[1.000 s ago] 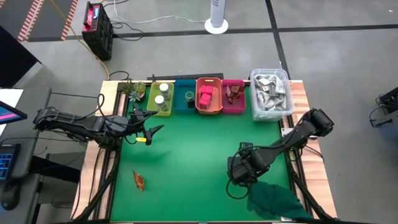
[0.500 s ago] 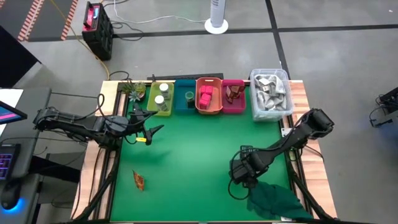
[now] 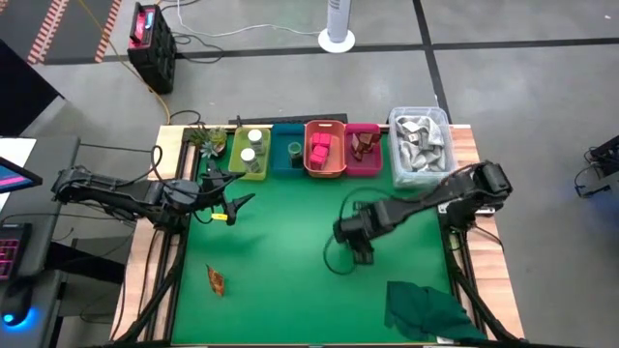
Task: Sort spices by type
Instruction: Put the green seasoning bottle into the blue bin
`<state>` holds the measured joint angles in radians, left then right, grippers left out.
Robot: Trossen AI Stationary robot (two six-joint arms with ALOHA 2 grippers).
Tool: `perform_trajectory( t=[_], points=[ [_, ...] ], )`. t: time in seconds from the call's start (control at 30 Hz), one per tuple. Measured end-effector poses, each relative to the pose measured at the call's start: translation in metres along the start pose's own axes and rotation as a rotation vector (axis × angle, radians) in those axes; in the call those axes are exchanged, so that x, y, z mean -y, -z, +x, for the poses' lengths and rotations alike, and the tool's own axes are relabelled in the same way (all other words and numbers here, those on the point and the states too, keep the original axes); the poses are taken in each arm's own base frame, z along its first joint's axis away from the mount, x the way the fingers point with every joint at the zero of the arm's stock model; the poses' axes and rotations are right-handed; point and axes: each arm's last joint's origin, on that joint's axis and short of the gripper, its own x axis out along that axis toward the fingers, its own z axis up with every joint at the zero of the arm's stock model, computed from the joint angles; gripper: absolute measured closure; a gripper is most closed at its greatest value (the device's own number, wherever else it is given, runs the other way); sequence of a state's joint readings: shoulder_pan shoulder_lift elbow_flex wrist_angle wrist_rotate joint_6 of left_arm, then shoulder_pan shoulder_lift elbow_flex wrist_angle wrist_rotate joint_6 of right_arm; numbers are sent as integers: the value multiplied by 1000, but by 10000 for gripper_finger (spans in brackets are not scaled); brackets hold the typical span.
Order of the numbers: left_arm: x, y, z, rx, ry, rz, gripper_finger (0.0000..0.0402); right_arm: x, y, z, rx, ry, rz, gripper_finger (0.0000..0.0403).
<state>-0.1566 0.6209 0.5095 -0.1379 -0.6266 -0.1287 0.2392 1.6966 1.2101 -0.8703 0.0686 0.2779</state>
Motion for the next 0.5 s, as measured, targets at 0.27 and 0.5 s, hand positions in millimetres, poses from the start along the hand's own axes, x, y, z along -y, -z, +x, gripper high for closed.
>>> perform_trajectory(
  t=[0.27, 0.5],
  points=[
    [5, 0, 8, 1, 0, -19, 84, 40, -43, -23, 171, 20, -26, 179],
    [27, 6, 43, 6, 31, 51, 84, 74, -66, -42, 256, 85, -49, 177]
  ],
)
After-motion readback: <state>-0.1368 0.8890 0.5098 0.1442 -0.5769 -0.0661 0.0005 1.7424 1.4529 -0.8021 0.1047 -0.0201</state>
